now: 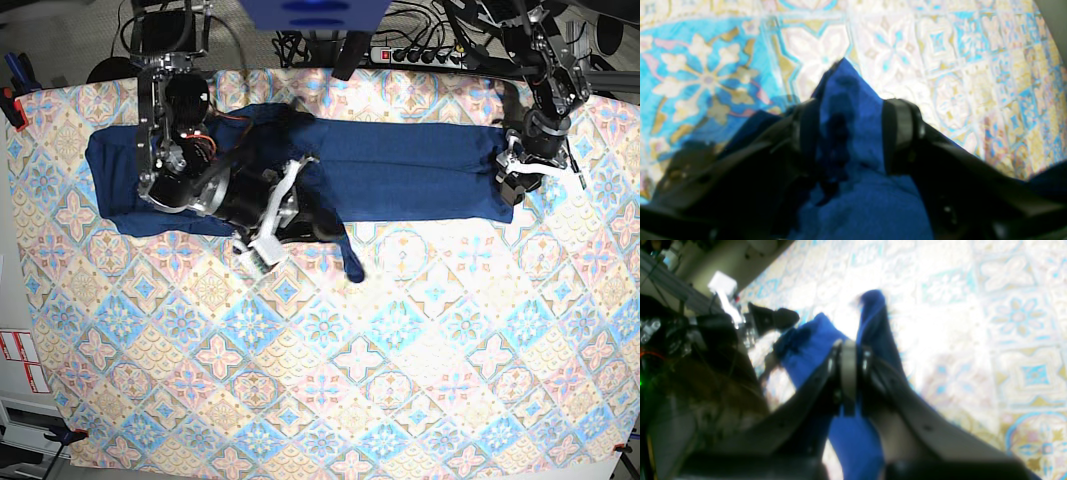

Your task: Fold the T-shirt properly

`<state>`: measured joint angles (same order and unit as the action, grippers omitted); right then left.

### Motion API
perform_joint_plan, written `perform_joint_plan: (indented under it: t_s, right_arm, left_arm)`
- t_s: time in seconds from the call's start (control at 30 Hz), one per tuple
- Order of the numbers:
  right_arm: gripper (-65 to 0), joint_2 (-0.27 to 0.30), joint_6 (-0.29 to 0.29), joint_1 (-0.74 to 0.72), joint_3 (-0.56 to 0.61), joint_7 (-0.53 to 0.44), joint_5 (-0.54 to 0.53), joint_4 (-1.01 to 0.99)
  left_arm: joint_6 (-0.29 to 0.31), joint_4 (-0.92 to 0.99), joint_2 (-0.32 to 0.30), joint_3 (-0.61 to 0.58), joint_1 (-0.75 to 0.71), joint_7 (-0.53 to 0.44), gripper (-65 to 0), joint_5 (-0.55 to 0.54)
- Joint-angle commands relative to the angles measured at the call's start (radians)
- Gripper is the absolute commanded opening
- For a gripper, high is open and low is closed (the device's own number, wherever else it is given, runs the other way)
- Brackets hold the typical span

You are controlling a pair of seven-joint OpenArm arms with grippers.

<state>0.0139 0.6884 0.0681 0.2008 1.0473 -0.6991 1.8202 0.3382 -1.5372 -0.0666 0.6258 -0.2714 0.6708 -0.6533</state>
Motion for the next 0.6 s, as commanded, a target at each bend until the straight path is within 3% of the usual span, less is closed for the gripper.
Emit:
perform_joint_plan:
  t_s: [0.0, 0.2, 0.4, 0.57]
  right_arm:
    - [-64.3, -0.012, 0.01, -0.052, 0.029, -0.032, -0.012, 0.006]
    - [-64.3, -0.016, 0.01, -0.153, 0.259, -0.019, 0.172, -0.056]
    - [-64.3, -0.073, 0.01, -0.222, 0.503, -0.019, 0.365, -0.147]
    - [-64.3, -0.104, 0.01, -0.279, 0.67, -0.026, 0.444, -0.264]
  left_arm:
    - [0.009, -0.016, -0.011, 0.004, 0.004, -0.016, -35.4, -0.015]
    - [0.009, -0.016, -0.014, 0.006, 0.004, -0.016, -35.4, -0.015]
    - [0.009, -0.016, -0.014, 0.006, 0.004, -0.018, -35.4, -0.015]
    - [0.009, -0.016, -0.014, 0.006, 0.004, -0.018, -35.4, -0.015]
